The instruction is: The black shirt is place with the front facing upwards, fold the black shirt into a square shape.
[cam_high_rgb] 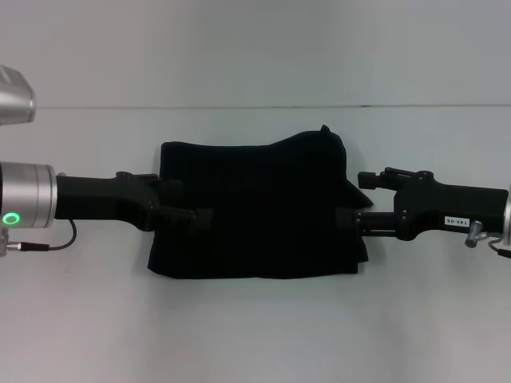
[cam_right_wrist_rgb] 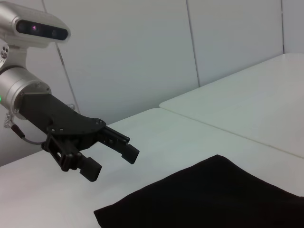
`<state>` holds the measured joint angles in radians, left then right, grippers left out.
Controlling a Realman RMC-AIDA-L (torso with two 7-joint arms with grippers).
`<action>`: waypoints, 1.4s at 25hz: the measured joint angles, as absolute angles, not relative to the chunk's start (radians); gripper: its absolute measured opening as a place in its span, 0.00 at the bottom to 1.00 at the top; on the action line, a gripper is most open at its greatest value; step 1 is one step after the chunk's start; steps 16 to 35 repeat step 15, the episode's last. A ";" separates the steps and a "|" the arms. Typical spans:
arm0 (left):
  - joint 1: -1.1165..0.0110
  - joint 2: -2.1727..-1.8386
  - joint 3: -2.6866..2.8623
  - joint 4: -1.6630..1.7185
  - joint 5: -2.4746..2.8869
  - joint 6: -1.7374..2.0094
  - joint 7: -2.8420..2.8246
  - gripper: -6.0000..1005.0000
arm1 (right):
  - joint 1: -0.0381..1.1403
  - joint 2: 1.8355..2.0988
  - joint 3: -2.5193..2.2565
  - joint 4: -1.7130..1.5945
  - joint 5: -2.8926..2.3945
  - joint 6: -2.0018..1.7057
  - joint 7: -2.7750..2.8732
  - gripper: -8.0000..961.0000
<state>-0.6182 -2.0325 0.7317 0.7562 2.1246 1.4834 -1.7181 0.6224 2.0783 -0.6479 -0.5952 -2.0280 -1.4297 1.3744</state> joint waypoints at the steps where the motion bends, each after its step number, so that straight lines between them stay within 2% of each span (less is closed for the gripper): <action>1: -0.618 -2.033 0.732 0.756 2.125 1.483 -1.718 0.95 | 0.622 2.078 -0.648 -0.595 -2.028 -1.430 1.374 0.95; 35: -0.618 -2.033 0.732 0.755 2.125 1.483 -1.715 0.95 | 0.621 2.077 -0.647 -0.595 -2.028 -1.442 1.374 0.95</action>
